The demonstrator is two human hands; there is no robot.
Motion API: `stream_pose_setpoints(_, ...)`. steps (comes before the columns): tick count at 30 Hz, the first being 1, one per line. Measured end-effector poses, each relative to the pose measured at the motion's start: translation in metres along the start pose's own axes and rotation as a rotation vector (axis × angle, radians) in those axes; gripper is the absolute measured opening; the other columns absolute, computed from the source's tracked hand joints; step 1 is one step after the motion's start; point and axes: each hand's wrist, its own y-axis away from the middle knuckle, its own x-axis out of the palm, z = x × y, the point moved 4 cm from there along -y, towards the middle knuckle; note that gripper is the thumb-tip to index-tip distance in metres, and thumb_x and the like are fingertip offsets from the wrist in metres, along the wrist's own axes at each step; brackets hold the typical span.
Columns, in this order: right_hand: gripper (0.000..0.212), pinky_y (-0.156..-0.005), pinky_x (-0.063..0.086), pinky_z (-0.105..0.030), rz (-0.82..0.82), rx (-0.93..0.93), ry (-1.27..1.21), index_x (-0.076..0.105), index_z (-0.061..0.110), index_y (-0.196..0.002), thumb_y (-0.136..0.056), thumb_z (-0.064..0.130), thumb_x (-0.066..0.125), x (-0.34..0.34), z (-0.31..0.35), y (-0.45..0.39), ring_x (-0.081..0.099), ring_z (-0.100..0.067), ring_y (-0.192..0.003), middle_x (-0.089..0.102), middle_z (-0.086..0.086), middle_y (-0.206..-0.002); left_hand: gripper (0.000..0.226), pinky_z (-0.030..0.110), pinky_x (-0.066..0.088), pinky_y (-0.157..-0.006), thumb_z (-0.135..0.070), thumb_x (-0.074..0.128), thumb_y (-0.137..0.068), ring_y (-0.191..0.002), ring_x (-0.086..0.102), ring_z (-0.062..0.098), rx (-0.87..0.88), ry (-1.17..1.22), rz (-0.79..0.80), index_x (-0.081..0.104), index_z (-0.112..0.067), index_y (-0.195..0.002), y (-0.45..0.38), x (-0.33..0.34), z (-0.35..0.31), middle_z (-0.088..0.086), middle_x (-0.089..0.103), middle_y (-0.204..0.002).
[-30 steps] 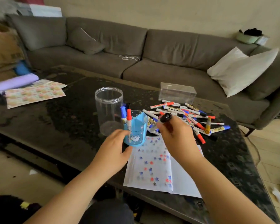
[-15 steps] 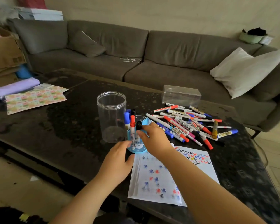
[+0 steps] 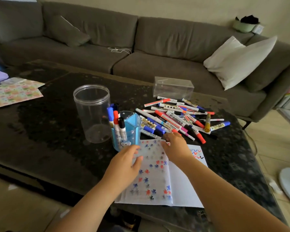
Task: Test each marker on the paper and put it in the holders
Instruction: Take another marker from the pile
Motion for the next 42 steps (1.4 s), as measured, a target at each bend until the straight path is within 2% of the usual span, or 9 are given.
stream_pose_setpoints(6,0.038,-0.095,0.046,-0.038,0.052,-0.004,0.129,0.052,0.014,-0.129,-0.098,0.034,0.045,0.013,0.012,-0.033,0.049,-0.026,-0.115,0.05,-0.01,-0.126,0.038,0.012,0.038,-0.09,-0.03,0.05,-0.094,-0.115,0.05,0.003,0.016,0.007,-0.009,0.048,-0.022,-0.131,-0.012,0.012,0.001,-0.007,0.052,-0.13)
stream_pose_setpoints(10,0.033,-0.091,0.047,-0.035,0.08,-0.001,0.165,0.055,0.013,-0.126,-0.096,0.025,0.051,0.02,0.017,-0.046,0.052,-0.028,-0.11,0.051,-0.011,-0.122,0.039,0.014,0.041,-0.094,-0.029,0.051,-0.094,-0.115,0.051,0.004,0.009,0.019,0.001,0.048,-0.023,-0.132,-0.016,0.019,0.002,-0.009,0.052,-0.13)
stream_pose_setpoints(18,0.026,-0.088,0.043,-0.035,-0.088,-0.167,0.324,0.055,0.012,-0.12,-0.098,0.022,0.047,-0.01,0.02,-0.023,0.049,-0.027,-0.109,0.05,-0.009,-0.122,0.031,0.013,0.044,-0.088,-0.029,0.053,-0.092,-0.104,0.054,0.002,-0.039,0.075,0.005,0.056,-0.022,-0.122,-0.009,0.016,0.002,-0.011,0.057,-0.116)
stream_pose_setpoints(23,0.018,-0.074,0.045,-0.024,0.014,0.094,-0.155,0.062,0.018,-0.109,-0.096,0.025,0.052,-0.039,-0.007,0.038,0.058,-0.016,-0.087,0.063,-0.002,-0.108,0.01,0.004,0.041,-0.064,-0.025,0.053,-0.093,-0.097,0.056,0.001,-0.216,0.292,0.068,0.059,-0.032,-0.099,-0.004,0.014,-0.011,-0.014,0.06,-0.103)
stream_pose_setpoints(27,0.012,-0.077,0.053,-0.027,0.24,0.227,-0.534,0.064,0.018,-0.096,-0.096,0.023,0.053,-0.031,-0.03,0.103,0.059,-0.01,-0.076,0.064,0.002,-0.086,0.011,0.03,0.047,-0.091,-0.039,0.047,-0.095,-0.101,0.061,0.009,-0.425,0.643,0.166,0.057,-0.037,-0.096,0.003,0.029,-0.029,-0.013,0.065,-0.105)
stream_pose_setpoints(30,0.017,-0.073,0.053,-0.022,0.364,0.295,-0.858,0.069,0.011,-0.089,-0.095,0.014,0.053,-0.021,-0.039,0.144,0.06,-0.008,-0.069,0.065,-0.002,-0.077,0.021,0.043,0.049,-0.095,-0.039,0.044,-0.096,-0.095,0.067,0.017,-0.608,0.996,0.162,0.062,-0.027,-0.098,0.014,0.04,-0.046,-0.008,0.074,-0.087)
stream_pose_setpoints(35,0.02,-0.072,0.05,-0.024,0.546,0.263,-1.161,0.066,0.004,-0.091,-0.094,0.02,0.054,-0.022,-0.033,0.184,0.063,-0.015,-0.073,0.068,-0.006,-0.08,0.028,0.04,0.044,-0.093,-0.026,0.036,-0.099,-0.098,0.068,0.018,-0.479,1.291,0.344,0.06,-0.012,-0.092,0.04,0.035,-0.084,0.009,0.072,-0.101)
stream_pose_setpoints(39,0.032,-0.062,0.05,-0.024,0.408,0.169,-1.154,0.063,0.004,-0.089,-0.097,0.028,0.042,-0.033,-0.018,0.19,0.058,-0.014,-0.064,0.065,-0.007,-0.078,0.021,0.031,0.048,-0.056,-0.027,0.048,-0.091,-0.07,0.065,0.019,-0.401,1.186,0.488,0.058,-0.009,-0.094,0.07,0.044,-0.105,0.008,0.071,-0.105)
stream_pose_setpoints(42,0.035,-0.045,0.035,-0.019,0.416,0.153,-1.348,0.06,0.003,-0.085,-0.087,0.035,0.046,-0.036,-0.01,0.196,0.04,-0.009,-0.048,0.048,-0.005,-0.061,0.033,0.041,0.049,-0.078,-0.031,0.05,-0.082,-0.09,0.067,0.025,-0.372,1.284,0.514,0.062,-0.006,-0.098,0.078,0.044,-0.112,0.011,0.07,-0.109)
